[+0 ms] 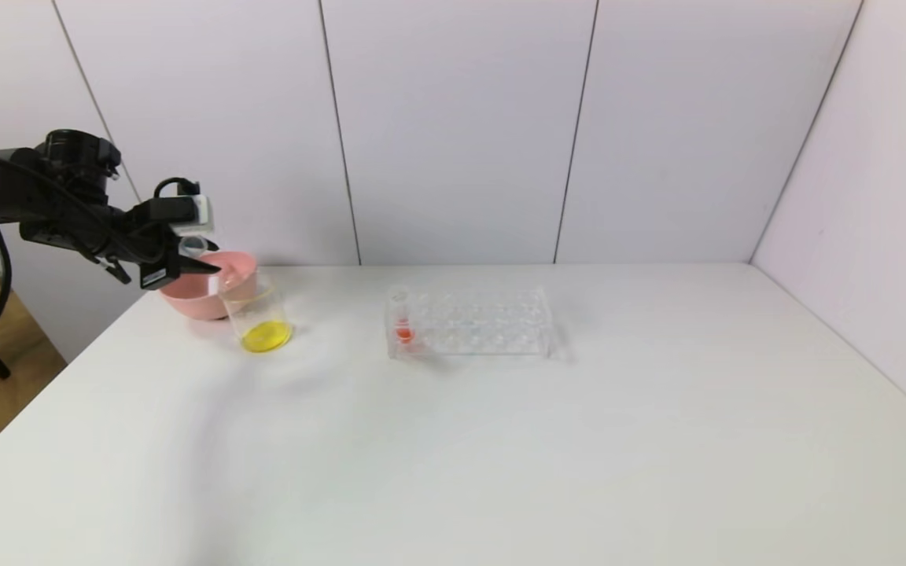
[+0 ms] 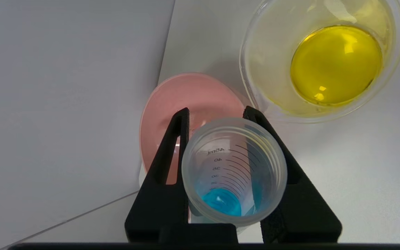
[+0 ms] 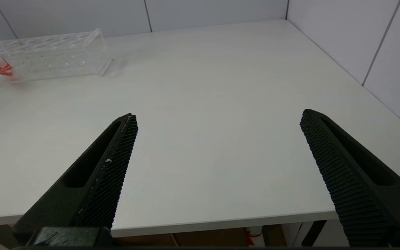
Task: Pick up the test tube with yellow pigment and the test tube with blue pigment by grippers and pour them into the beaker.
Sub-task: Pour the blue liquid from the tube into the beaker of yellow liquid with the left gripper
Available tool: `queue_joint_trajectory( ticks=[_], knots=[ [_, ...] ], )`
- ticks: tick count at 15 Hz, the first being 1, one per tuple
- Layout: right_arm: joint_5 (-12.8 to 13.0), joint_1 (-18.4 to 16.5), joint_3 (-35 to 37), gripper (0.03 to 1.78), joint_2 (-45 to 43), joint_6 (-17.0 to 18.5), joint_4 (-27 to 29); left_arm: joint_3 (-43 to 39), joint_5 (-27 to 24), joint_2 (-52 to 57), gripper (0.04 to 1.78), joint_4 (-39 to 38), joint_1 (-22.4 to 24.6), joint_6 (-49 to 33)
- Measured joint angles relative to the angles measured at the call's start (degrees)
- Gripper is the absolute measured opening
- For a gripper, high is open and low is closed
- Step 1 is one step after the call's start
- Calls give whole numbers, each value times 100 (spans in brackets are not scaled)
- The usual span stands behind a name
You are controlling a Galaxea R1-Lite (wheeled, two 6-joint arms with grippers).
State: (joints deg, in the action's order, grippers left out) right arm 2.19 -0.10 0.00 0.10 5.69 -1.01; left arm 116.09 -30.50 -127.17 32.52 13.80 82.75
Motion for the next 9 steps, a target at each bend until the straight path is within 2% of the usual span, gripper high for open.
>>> queue_joint_trajectory(
  ticks=[9],
  knots=[
    [0, 0, 0, 171, 0, 0, 0, -9, 862, 29, 55, 68, -221, 158]
  ],
)
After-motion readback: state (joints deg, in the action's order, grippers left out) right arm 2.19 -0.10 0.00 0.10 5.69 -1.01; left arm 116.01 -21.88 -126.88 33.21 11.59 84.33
